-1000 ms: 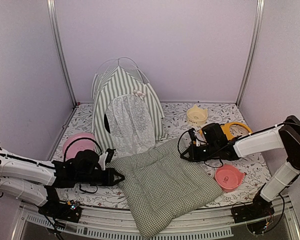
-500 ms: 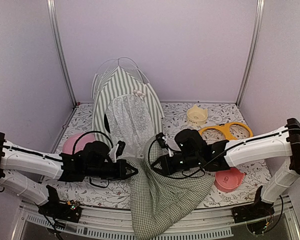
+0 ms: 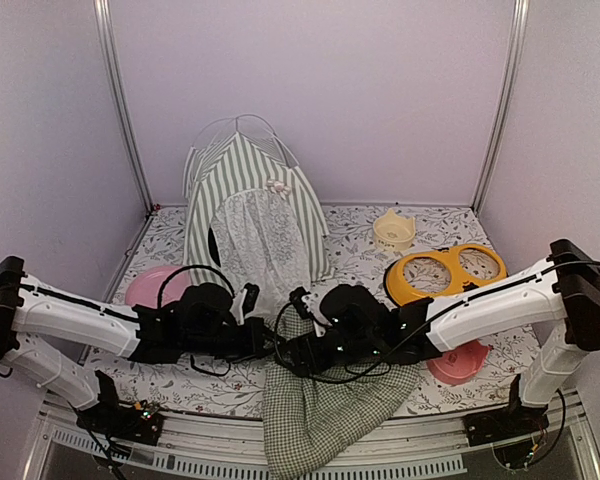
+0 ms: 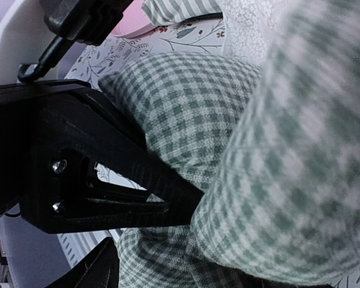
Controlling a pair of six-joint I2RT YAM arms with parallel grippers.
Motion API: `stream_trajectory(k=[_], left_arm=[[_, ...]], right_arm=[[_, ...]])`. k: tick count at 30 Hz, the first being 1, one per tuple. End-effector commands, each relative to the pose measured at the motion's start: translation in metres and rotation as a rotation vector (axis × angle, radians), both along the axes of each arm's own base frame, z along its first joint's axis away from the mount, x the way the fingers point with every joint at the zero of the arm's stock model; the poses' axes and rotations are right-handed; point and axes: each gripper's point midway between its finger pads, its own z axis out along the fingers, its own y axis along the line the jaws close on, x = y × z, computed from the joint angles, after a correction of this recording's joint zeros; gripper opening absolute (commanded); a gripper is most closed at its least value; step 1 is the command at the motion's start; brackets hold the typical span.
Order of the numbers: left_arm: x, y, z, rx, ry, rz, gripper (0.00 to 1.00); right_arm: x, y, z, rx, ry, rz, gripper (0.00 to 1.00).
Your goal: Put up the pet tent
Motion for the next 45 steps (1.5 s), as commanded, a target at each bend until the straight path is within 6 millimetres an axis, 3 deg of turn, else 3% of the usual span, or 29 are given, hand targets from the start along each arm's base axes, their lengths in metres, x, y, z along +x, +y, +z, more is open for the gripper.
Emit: stream_trajectory(k=[1,10,13,17,23,26,31,34,40,45], left_arm=[[0.001,-0.025,0.034,-0.121,-0.037,-0.026,0.00],[-0.002,-0.030,0.043,-0.154,-0.041,-0.050,0.00],[-0.002,-0.028,0.048,-0.163,-0.048,-0.045,0.00],[-0.001,-0.022,0.058,-0.173,-0.077,-0.036,0.02],[0.002,-0.009,0.068,-0.153,-0.138,-0.010,0.18],[0.005,0.001,0.072,-0.125,-0.177,0.006,0.36],[0.019,0.033,0.081,-0.017,-0.265,0.107,0.65],[0.032,0.060,0.077,0.069,-0.298,0.198,0.77],[0.062,0.083,0.056,0.209,-0.308,0.272,0.85],[0.086,0.070,0.047,0.312,-0.323,0.270,0.91]], right_arm=[[-0.002,0.001,-0.025,-0.137,-0.049,-0.036,0.76],[0.007,-0.007,-0.051,-0.336,-0.145,-0.121,0.81],[0.010,-0.014,-0.061,-0.392,-0.157,-0.140,0.78],[0.010,-0.024,-0.073,-0.434,-0.151,-0.157,0.57],[0.011,-0.025,-0.065,-0.398,-0.142,-0.171,0.03],[0.016,-0.031,-0.061,-0.371,-0.121,-0.184,0.00],[0.032,-0.042,-0.036,-0.285,-0.104,-0.219,0.00],[0.041,-0.046,-0.011,-0.221,-0.115,-0.235,0.00],[0.065,-0.073,0.040,-0.156,-0.164,-0.295,0.00],[0.086,-0.109,0.085,-0.114,-0.223,-0.352,0.00]])
